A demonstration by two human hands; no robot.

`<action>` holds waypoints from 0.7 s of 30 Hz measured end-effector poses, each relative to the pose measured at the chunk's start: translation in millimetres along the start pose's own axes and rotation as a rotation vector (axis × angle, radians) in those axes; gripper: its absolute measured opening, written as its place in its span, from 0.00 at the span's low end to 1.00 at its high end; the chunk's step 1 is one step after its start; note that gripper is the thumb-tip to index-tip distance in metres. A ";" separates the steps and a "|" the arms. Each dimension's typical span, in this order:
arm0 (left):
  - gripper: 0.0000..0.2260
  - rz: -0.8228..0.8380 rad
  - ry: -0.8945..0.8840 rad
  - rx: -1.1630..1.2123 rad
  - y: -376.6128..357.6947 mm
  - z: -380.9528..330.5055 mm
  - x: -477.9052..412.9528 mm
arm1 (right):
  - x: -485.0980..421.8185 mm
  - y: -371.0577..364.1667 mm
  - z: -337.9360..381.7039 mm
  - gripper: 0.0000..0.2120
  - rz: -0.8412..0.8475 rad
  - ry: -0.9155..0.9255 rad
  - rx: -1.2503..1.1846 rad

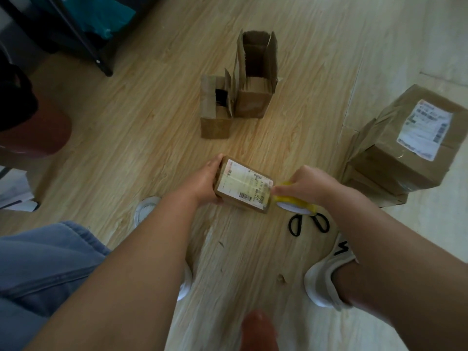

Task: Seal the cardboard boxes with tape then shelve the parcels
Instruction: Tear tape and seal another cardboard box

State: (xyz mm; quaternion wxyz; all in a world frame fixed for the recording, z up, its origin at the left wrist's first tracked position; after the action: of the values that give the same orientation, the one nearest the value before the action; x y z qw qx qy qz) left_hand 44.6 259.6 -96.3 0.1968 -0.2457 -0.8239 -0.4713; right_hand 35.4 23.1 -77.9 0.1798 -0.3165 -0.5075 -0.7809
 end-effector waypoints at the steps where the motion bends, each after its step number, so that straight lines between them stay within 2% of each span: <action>1: 0.55 0.003 0.004 0.009 -0.3 1.3 -0.4 | -0.6 -2.3 -6.8 0.30 -0.018 -0.036 0.019; 3: 0.55 0.008 0.002 0.005 0.9 2.7 -2.3 | -2.7 -10.3 -16.7 0.31 -0.020 -0.071 -0.015; 8: 0.54 0.028 0.029 0.024 3.0 16.0 -7.9 | -9.0 -21.6 -20.5 0.27 0.007 -0.008 -0.299; 11: 0.54 0.038 0.017 0.009 3.6 15.2 -12.9 | -14.5 -28.2 -21.6 0.24 0.000 -0.025 -0.243; 21: 0.54 0.060 0.020 0.030 2.1 33.3 -31.0 | -32.5 -37.3 -4.5 0.25 -0.078 -0.061 -0.070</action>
State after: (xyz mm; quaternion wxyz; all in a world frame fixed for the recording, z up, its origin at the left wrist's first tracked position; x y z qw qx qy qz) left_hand 67.7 282.7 -128.0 0.2227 -0.2628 -0.8210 -0.4552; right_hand 35.4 33.4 -126.5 0.1225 -0.3264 -0.4973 -0.7945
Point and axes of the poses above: each hand's wrist, its own x-axis away from the middle knuckle, its own y-axis out of the back of the hand, z = x × y, the point moved 8 cm from there along -x, towards the middle knuckle
